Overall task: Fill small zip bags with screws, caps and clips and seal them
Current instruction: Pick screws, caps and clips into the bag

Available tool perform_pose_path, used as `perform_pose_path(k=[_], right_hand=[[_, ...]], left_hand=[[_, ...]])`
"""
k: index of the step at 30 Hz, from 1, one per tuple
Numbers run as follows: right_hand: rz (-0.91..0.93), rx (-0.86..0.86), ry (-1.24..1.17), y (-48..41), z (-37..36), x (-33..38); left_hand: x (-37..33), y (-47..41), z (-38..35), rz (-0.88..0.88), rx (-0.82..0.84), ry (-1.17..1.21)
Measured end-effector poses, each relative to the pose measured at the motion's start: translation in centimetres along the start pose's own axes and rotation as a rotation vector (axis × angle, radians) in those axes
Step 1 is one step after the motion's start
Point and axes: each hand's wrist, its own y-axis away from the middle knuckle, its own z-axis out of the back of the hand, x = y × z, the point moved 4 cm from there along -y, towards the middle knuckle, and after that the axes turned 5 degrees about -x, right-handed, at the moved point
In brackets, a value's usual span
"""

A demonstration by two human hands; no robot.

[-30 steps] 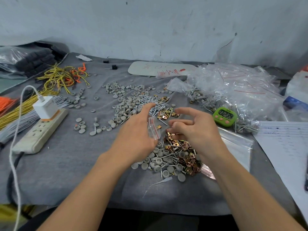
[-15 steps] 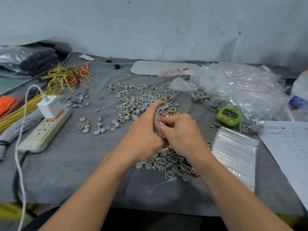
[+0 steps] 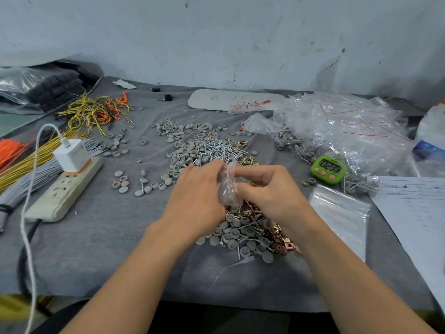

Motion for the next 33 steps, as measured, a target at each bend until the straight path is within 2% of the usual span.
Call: perform_pose_path(k=[2,4,5,8,11,13,20,23,27,33], right_hand=[[-0.112,-0.251,-0.083,-0.4,2.3,-0.5],[-0.215,-0.452,0.095,-0.6,5.3,-1.4],[-0.263,-0.484,0.218,-0.7,6.6,-2.1],[-0.335,-0.399,0.445,-0.9,8.2,-3.7],[-0.253,-0.191,0.717,-1.1,7.1,-4.5],[-0.22,-0.095,0.786,-1.3,6.2,-4.7],[-0.204,0.002,0.826,-1.6,5.8,-4.7],[-0.171,-0.057,0.826,-1.4,6.0,-4.8],[-0.088,-0.265,0.562,-0.8,6.4,-3.6],[0.001,-0.269,0.284,0.8,5.2,-1.7]], left_hand=[[0.6,-0.2,0.0,0.064,0.015,0.06],[1.2,-0.4,0.1,0.133,0.035,0.152],[1.4,-0.5,0.2,0.161,0.027,0.178],[2.1,-0.7,0.8,0.206,-0.045,0.181],[2.7,-0.8,1.4,0.192,-0.143,0.152],[2.9,-0.7,1.5,0.178,-0.167,0.111],[2.7,-0.4,1.4,0.157,-0.148,0.088],[2.6,-0.5,1.1,0.155,-0.123,0.08],[2.3,-0.6,0.7,0.163,-0.088,0.071],[1.5,-0.4,0.3,0.153,-0.047,0.079]])
